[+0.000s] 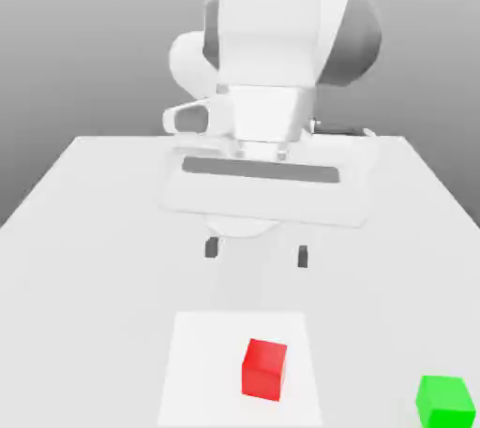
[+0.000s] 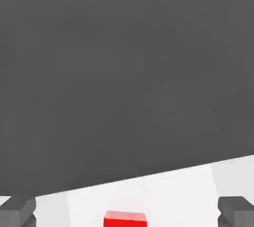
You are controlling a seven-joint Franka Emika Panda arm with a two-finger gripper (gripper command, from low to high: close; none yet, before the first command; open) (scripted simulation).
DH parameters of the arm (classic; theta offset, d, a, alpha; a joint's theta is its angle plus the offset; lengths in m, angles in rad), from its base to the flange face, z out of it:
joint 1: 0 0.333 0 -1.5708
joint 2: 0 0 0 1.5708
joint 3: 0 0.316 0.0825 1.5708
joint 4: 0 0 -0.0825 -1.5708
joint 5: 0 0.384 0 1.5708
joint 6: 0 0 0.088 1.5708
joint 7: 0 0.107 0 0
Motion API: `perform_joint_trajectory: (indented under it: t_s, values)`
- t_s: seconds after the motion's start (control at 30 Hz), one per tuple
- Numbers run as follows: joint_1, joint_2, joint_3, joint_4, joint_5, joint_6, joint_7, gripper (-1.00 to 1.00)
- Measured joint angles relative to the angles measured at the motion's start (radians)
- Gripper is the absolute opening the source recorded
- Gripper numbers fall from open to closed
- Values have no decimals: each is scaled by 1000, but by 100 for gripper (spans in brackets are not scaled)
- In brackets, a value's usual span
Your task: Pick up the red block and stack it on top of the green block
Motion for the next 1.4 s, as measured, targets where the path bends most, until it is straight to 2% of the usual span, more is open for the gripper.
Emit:
perform_joint_trajectory:
  t_s: [0.13, 0.3, 0.33, 0.57, 0.77, 1.17, 1.3, 1.33, 1.4]
  values:
    - [9, 143, 5, -48, 18, 68, 35, 0]
    - [34, 323, -28, -36, -20, 208, 75, 0]
    - [43, 358, -39, -31, -30, 238, 83, -100]
    - [46, 366, -41, -30, -33, 245, 85, -100]
    - [38, 195, -9, -47, 23, 89, 52, -100]
    - [277, 313, 109, 260, -38, -114, 362, -100]
    - [325, 413, 95, 304, -79, -50, 426, -100]
    - [337, 447, 82, 307, -91, -20, 436, 100]
    - [337, 447, 82, 307, -91, -20, 436, 100]
